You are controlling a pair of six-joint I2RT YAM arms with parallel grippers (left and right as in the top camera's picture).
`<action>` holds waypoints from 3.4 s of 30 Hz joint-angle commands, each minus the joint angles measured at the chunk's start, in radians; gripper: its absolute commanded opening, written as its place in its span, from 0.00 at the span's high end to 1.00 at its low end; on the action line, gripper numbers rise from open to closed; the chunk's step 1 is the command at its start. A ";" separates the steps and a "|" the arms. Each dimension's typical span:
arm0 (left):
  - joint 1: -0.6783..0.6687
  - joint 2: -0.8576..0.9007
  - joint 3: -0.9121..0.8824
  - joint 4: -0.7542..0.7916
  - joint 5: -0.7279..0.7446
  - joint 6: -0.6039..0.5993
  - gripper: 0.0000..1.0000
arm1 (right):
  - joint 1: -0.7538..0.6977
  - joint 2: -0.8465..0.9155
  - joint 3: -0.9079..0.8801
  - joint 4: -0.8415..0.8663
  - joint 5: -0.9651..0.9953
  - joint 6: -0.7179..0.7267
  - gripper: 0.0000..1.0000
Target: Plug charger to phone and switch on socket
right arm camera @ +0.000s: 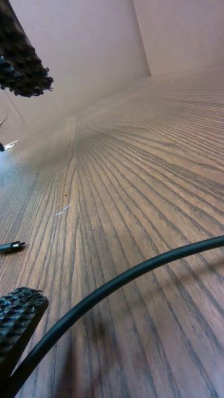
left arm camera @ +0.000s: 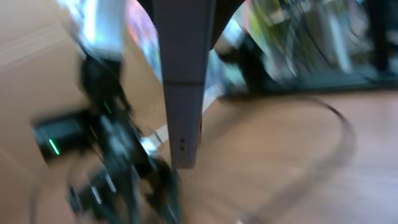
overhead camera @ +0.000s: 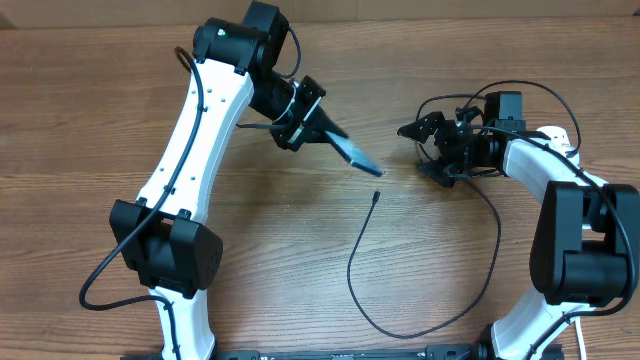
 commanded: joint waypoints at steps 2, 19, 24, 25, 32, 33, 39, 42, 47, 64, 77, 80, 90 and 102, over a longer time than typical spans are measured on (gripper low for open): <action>-0.020 -0.043 0.017 -0.003 -0.370 0.024 0.96 | -0.004 0.003 0.004 0.006 0.004 -0.009 0.00; -0.041 -0.029 0.016 0.058 -0.713 0.315 0.96 | -0.004 0.003 0.004 0.006 0.004 -0.009 0.00; -0.047 -0.013 0.013 0.060 -0.689 0.315 0.96 | -0.004 0.003 0.004 0.006 0.004 -0.009 0.00; -0.050 -0.011 0.013 0.062 -0.690 0.315 0.96 | -0.004 0.003 0.004 0.006 0.004 -0.009 0.00; -0.076 -0.002 0.002 0.099 -0.690 0.328 0.96 | -0.004 0.003 0.004 0.006 0.004 -0.009 0.00; -0.079 -0.002 0.002 0.110 -0.690 0.339 0.96 | -0.004 0.003 0.004 0.006 0.004 -0.009 0.00; -0.087 -0.002 0.002 0.152 -0.675 0.385 0.96 | -0.004 0.003 0.004 0.006 0.004 -0.009 0.00; -0.087 -0.002 0.002 0.167 -0.628 0.430 0.96 | -0.004 0.003 0.004 0.006 0.004 -0.009 0.00; -0.086 0.007 0.002 0.191 -0.518 0.526 0.96 | -0.004 0.003 0.004 0.006 0.004 -0.009 0.00; -0.077 0.153 0.002 0.232 -0.103 0.755 0.96 | -0.004 0.003 0.004 0.006 0.004 -0.009 0.00; 0.048 0.153 0.002 0.122 0.350 1.015 0.96 | -0.004 0.003 0.004 0.049 -0.002 -0.013 0.00; 0.072 0.153 0.002 0.081 0.359 1.062 0.96 | -0.004 0.003 0.004 0.024 0.015 -0.065 0.36; 0.080 0.155 0.002 0.059 0.290 1.130 0.96 | -0.003 -0.007 0.011 -0.191 0.285 -0.110 0.96; 0.080 0.227 0.002 0.062 0.282 1.129 0.96 | 0.079 -0.188 0.151 -0.520 0.582 -0.196 0.96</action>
